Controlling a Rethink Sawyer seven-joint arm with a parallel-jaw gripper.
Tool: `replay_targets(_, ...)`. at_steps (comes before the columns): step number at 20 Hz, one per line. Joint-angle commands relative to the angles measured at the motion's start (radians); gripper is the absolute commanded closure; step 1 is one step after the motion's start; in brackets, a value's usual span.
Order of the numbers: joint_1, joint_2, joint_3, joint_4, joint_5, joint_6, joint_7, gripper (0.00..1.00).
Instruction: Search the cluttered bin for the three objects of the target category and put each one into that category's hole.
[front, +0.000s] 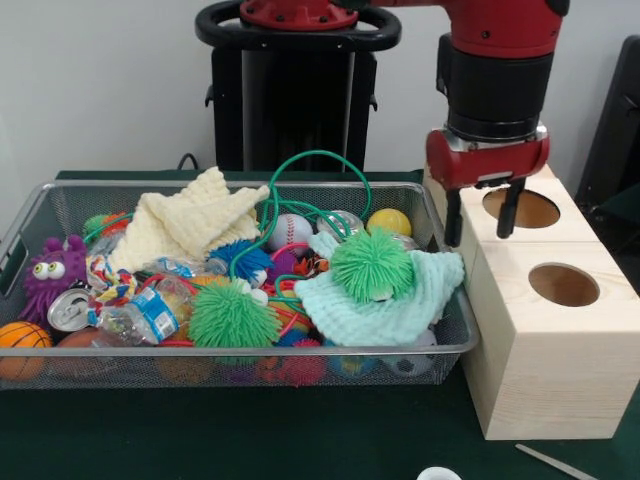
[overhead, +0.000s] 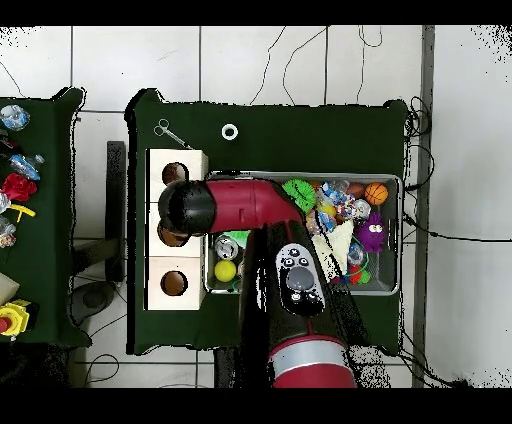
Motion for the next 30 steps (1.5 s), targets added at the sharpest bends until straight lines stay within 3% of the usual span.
replay_targets(1, -0.099, -0.003, 0.052, -0.116, -0.017, 0.237, -0.072, 0.00)
replay_targets(6, -0.164, 0.015, 0.092, -0.147, -0.044, 0.265, -0.144, 0.00)
replay_targets(12, -0.276, 0.095, 0.148, -0.162, -0.110, 0.215, -0.273, 0.00)
replay_targets(15, -0.325, 0.132, 0.186, -0.190, -0.158, 0.252, -0.367, 0.00)
replay_targets(22, -0.403, 0.185, 0.240, -0.273, -0.266, 0.293, -0.448, 0.00)
replay_targets(30, -0.531, 0.212, 0.331, -0.318, -0.362, 0.358, -0.691, 0.00)
